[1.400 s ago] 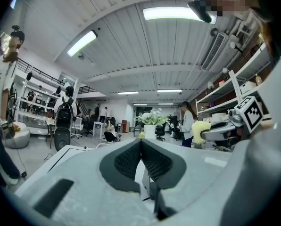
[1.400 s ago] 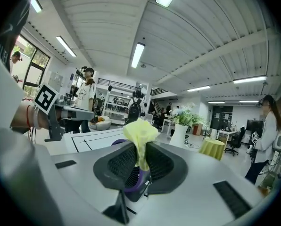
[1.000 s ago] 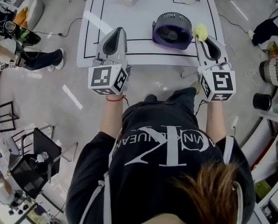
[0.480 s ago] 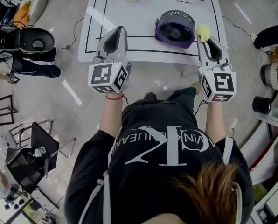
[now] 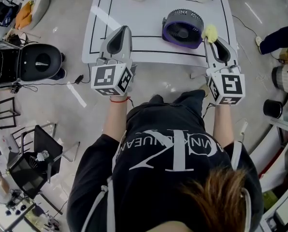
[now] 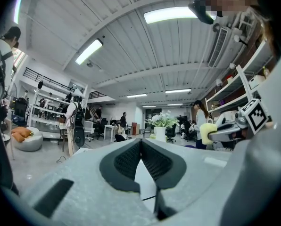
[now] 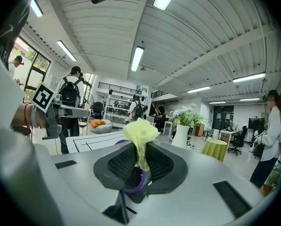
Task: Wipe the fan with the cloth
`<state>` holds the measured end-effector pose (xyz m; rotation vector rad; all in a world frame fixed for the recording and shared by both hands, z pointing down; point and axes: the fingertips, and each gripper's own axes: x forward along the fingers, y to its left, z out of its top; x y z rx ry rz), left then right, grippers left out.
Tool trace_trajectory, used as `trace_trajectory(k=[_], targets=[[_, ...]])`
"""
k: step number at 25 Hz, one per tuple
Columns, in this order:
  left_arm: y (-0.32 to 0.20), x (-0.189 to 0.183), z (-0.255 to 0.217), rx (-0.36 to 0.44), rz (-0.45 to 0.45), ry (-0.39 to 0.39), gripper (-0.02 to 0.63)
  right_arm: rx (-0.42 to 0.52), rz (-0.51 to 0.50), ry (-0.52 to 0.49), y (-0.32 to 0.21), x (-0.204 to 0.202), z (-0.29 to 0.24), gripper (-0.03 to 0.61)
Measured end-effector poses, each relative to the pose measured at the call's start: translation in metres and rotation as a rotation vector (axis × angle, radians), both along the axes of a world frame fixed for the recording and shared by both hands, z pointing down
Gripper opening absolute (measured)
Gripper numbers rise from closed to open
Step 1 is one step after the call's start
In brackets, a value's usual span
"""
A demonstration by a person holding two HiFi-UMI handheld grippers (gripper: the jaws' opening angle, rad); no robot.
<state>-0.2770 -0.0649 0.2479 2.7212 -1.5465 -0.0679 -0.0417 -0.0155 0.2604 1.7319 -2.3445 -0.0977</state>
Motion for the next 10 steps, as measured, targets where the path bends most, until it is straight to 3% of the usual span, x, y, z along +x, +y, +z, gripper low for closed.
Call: trace_trajectory(k=[10], targets=[[-0.0009, -0.0032, 0.0036, -0.014, -0.010, 0.003, 0.009, -0.008, -0.009, -0.004, -0.0023, -0.0029, 0.0033, 0.060]])
